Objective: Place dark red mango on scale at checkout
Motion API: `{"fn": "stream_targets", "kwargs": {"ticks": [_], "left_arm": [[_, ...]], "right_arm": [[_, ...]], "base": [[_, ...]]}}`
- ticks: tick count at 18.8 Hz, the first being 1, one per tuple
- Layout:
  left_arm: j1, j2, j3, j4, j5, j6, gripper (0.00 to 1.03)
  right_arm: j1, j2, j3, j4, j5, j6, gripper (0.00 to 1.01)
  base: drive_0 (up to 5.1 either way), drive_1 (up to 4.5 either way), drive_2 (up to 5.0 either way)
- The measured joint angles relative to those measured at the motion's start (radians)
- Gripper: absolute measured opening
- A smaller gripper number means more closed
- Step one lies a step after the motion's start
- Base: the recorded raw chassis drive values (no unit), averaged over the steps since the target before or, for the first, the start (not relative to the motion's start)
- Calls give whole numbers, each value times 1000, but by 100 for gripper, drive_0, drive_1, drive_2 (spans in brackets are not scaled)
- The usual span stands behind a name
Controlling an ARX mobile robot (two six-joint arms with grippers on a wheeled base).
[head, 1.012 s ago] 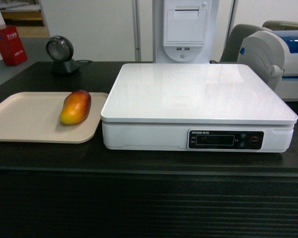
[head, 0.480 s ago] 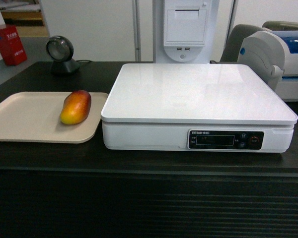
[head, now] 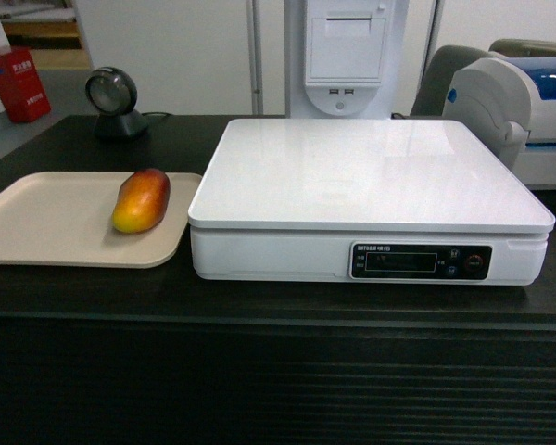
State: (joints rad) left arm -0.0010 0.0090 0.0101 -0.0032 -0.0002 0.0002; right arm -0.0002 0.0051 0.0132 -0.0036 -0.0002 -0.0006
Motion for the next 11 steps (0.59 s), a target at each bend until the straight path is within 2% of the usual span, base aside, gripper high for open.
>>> {"fn": "stream_targets", "kwargs": {"ticks": [10, 11], "left_arm": [[-2, 1, 0, -8, -7, -3, 98], [-31, 21, 24, -89, -80, -23, 98]], "right_arm": [[0, 0, 0, 0, 0, 0, 98], [0, 0, 0, 0, 0, 0, 98]], "base": [[0, 0, 0], [0, 0, 0]]}}
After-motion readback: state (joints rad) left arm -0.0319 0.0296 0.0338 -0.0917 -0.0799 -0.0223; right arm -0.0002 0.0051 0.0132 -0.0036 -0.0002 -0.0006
